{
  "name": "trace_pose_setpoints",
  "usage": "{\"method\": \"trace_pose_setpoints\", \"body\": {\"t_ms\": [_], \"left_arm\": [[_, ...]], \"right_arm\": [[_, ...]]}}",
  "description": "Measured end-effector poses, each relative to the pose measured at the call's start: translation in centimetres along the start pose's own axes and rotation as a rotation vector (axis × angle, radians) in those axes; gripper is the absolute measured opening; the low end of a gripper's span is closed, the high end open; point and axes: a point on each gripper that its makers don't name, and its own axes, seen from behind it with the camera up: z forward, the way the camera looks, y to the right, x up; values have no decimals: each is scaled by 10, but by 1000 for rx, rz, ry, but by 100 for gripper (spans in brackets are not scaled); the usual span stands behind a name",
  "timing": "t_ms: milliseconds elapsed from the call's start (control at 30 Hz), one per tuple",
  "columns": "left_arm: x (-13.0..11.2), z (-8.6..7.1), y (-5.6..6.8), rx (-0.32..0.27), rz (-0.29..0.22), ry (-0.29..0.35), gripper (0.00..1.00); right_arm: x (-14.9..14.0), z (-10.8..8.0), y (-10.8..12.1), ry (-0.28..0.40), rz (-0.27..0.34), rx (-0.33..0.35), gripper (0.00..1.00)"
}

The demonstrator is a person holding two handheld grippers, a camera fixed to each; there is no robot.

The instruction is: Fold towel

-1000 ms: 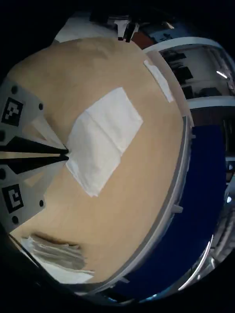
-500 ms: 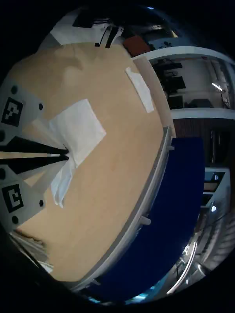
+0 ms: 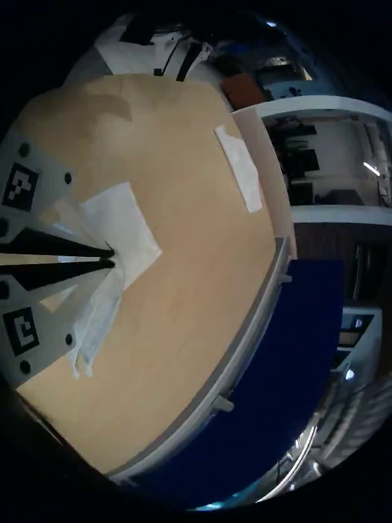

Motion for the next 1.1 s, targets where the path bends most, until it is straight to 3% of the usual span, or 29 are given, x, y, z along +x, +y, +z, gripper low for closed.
{"method": "trace_pose_setpoints", "body": {"t_ms": [267, 467, 733, 867, 1000, 1100], "left_arm": [[-9, -5, -9, 26, -49, 5, 95], [-18, -5, -12, 40, -69, 0, 95], [-19, -5, -11, 42, -79, 0, 95], [-17, -5, -10, 41, -73, 3, 95], [-16, -6, -10, 41, -65, 6, 95], [-15, -7, -9, 41, -65, 8, 95]], "right_arm": [[-4, 53, -48, -44, -70, 96, 4], [-40, 87, -74, -128, -92, 142, 4], [-42, 88, -76, -126, -78, 154, 6], [-41, 82, -75, -114, -73, 163, 18], [-39, 74, -73, -87, -60, 161, 49], [-39, 69, -69, -72, -47, 143, 62]]}}
